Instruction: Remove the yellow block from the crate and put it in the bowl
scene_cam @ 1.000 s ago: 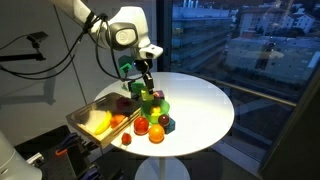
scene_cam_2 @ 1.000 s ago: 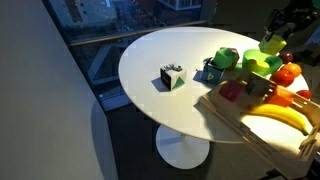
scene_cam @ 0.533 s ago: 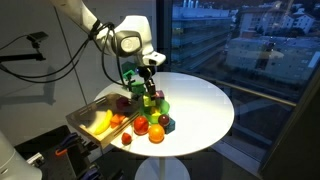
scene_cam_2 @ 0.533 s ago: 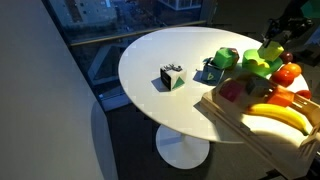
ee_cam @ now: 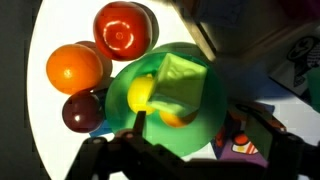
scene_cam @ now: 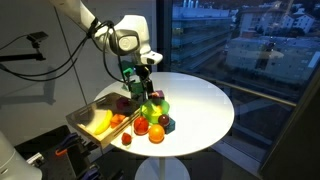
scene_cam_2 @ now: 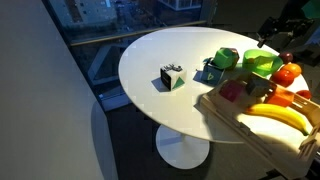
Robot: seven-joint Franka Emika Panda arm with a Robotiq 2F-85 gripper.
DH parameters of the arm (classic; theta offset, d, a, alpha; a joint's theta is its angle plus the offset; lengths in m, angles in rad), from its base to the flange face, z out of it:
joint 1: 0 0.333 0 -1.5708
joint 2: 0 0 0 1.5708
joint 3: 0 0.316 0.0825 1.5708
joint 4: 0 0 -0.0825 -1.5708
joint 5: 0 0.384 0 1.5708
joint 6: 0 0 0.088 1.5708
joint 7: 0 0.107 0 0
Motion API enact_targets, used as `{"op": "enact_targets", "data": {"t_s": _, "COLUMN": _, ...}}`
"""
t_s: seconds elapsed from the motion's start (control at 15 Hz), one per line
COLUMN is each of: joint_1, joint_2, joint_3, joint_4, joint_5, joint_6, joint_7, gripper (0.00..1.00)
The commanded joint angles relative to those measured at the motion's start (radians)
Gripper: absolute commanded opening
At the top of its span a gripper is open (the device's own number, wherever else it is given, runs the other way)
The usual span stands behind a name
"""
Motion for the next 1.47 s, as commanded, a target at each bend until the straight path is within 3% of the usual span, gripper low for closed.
{"op": "enact_targets", "data": {"t_s": 0.0, "joint_1": 0.001, "joint_2": -0.078, "joint_3": 0.015, "joint_4": -0.019, "joint_5": 0.067, "joint_6": -0.083, "joint_7": -0.121, "gripper": 1.0}}
{"op": "enact_targets", "data": {"t_s": 0.47, "joint_1": 0.006, "joint_2": -0.206, "joint_3": 0.029, "joint_4": -0.034, "joint_5": 0.102, "joint_6": -0.259, "joint_7": -0.293, "gripper": 1.0}}
{"op": "enact_targets", "data": {"t_s": 1.4, "joint_1": 0.003, "joint_2": -0.507, "joint_3": 0.032, "joint_4": -0.16, "joint_5": 0.065, "joint_6": -0.511, "joint_7": -0.378, "gripper": 1.0}}
